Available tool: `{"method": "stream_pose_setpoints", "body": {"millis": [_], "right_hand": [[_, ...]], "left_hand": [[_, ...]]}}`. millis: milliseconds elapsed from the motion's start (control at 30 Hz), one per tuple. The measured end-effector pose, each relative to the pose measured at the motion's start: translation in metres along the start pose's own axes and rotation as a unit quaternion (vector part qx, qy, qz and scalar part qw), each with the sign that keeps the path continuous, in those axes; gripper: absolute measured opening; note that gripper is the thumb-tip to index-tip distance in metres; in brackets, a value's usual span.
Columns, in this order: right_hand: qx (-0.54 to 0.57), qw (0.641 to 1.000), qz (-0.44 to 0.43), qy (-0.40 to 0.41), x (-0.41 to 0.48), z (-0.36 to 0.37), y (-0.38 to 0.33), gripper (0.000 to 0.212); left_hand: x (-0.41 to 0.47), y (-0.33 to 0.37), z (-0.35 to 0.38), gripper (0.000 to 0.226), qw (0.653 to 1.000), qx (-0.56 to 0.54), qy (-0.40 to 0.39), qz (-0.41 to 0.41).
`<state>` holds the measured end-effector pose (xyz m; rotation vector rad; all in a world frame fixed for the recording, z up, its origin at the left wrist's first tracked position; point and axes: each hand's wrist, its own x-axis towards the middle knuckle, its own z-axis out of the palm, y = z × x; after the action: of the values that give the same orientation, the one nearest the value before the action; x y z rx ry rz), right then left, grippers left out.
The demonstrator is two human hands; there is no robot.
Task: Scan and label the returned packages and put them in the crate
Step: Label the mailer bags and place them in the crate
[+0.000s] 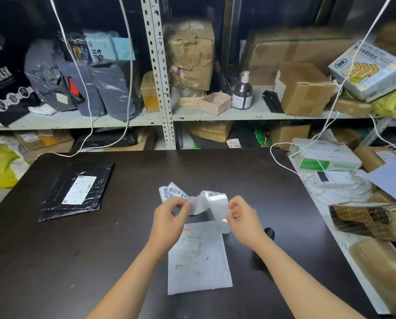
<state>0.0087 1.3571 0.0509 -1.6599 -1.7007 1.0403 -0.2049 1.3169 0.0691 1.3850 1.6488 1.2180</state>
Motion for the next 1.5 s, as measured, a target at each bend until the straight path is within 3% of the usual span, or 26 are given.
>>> {"method": "stream_pose_setpoints", "body": {"millis": [133, 200, 267, 367, 433, 567, 600, 667, 733, 800, 867, 1033, 1133, 1267, 1500], "right_hand": [[-0.027, 0.98, 0.101, 0.168, 0.022, -0.009, -0.001, 0.021], [-0.013, 0.975, 0.113, 0.192, 0.021, -0.002, -0.012, 0.024], [0.104, 0.975, 0.149, 0.127, 0.014, 0.008, -0.031, 0.025], [0.307, 0.928, 0.2, -0.071, -0.002, 0.024, -0.059, 0.033], [0.36, 0.91, 0.191, -0.08, -0.01, 0.034, -0.067, 0.036], [0.292, 0.942, 0.164, -0.035, -0.023, 0.04, -0.059, 0.041], [0.274, 0.948, 0.154, -0.05, -0.027, 0.038, -0.056, 0.04], [0.254, 0.956, 0.13, -0.075, -0.034, 0.035, -0.048, 0.037], [0.248, 0.957, 0.121, -0.087, -0.041, 0.033, -0.042, 0.036], [0.24, 0.958, 0.125, -0.101, -0.05, 0.035, -0.036, 0.035], [0.23, 0.958, 0.137, -0.103, -0.058, 0.043, -0.03, 0.034], [0.163, 0.97, 0.173, -0.057, -0.076, 0.075, -0.013, 0.023], [0.069, 0.985, 0.155, -0.031, -0.083, 0.097, -0.001, 0.018], [-0.033, 0.993, 0.11, -0.026, -0.085, 0.118, 0.011, 0.014], [-0.233, 0.967, 0.063, -0.077, -0.089, 0.137, 0.014, 0.026]], "left_hand": [[-0.007, 0.003, -0.009, 0.017, 0.993, 0.062, 0.09, 0.045], [-0.01, 0.002, -0.011, 0.02, 0.982, 0.132, 0.111, 0.074], [-0.013, -0.002, -0.01, 0.015, 0.955, 0.227, 0.141, 0.126], [-0.017, -0.012, -0.007, 0.008, 0.906, 0.328, 0.156, 0.216], [-0.022, -0.017, -0.006, 0.009, 0.89, 0.355, 0.143, 0.249], [-0.035, -0.028, -0.013, 0.021, 0.871, 0.362, 0.065, 0.326], [-0.04, -0.03, -0.017, 0.031, 0.882, 0.356, 0.023, 0.306], [-0.052, -0.032, -0.024, 0.057, 0.942, 0.275, -0.063, 0.182], [-0.064, -0.029, -0.024, 0.063, 0.992, 0.065, -0.106, -0.001], [-0.067, -0.032, -0.021, 0.045, 0.984, -0.115, -0.061, -0.124], [-0.069, -0.039, -0.018, 0.027, 0.97, -0.167, -0.006, -0.176], [-0.078, -0.059, -0.01, 0.014, 0.984, -0.042, 0.005, -0.172], [-0.085, -0.073, -0.004, 0.013, 0.988, 0.079, -0.016, -0.133], [-0.092, -0.09, 0.008, 0.017, 0.983, 0.146, -0.052, -0.098], [-0.095, -0.112, 0.019, 0.014, 0.959, 0.254, -0.119, -0.044]]}}
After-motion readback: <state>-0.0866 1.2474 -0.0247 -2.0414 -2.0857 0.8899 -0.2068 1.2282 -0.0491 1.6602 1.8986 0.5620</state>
